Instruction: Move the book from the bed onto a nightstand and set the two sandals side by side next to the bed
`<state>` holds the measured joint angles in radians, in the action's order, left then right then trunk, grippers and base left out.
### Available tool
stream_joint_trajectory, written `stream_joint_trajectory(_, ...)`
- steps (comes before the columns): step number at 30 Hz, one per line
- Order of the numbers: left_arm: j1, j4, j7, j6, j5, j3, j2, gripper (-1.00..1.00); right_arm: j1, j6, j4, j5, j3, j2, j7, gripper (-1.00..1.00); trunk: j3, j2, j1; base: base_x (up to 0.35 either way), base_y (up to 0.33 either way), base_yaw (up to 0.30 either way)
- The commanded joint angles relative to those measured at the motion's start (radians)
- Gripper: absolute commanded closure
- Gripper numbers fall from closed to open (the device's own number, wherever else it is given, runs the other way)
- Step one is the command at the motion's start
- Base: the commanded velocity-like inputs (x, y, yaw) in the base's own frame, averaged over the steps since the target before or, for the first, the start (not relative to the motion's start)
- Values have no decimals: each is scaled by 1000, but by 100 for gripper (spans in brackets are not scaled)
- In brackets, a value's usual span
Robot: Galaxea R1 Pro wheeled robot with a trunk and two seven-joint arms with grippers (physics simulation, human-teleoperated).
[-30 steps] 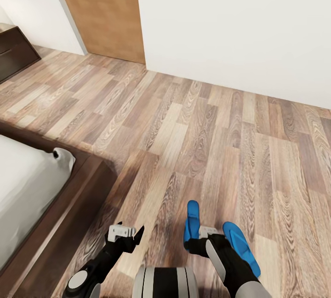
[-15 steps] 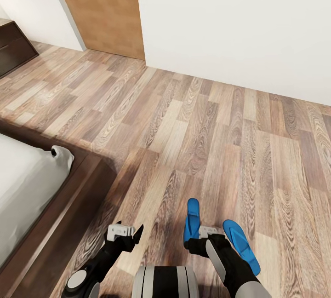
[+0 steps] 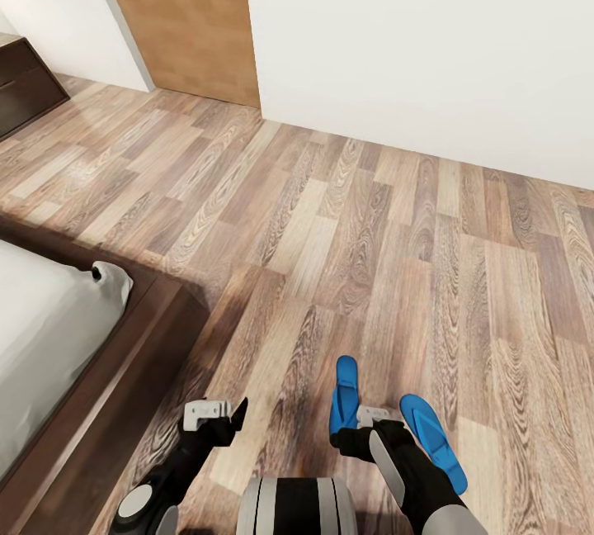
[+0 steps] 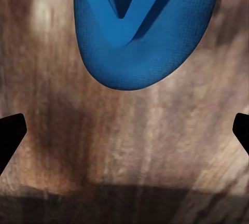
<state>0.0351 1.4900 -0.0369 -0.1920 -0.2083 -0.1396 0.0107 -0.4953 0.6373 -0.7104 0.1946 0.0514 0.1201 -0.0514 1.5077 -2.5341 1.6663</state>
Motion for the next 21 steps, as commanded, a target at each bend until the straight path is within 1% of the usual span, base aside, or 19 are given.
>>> stream_joint_trajectory(1, 0, 1, -2, -6, -12, 1, 0, -100, 0, 4, -1, 8, 2, 0, -5, -100, 1, 0, 0, 0, 0, 0)
stream_joint_trajectory(4, 0, 1, -2, -5, -15, 0, 0, -100, 0, 4, -1, 8, 2, 0, -5, -100, 1, 0, 0, 13, 0, 0)
stream_joint_trajectory(8, 0, 1, -2, -5, -16, 0, 0, -100, 0, 4, -1, 9, 2, 0, -5, -100, 1, 0, 0, 198, 0, 0)
stream_joint_trajectory(13, 0, 1, -3, -4, -16, 0, 0, -100, -1, 4, -1, 8, 2, 0, -5, -100, 1, 0, 0, 38, 0, 0)
stream_joint_trajectory(19, 0, 1, -2, -4, -16, 0, 0, -100, 0, 4, -1, 8, 2, 0, -5, -100, 1, 0, 0, 228, 0, 0)
stream_joint_trajectory(21, 0, 0, -3, -4, -16, 0, 1, -100, 0, 4, -1, 8, 2, 0, -5, -100, 1, 0, 0, 118, 0, 0)
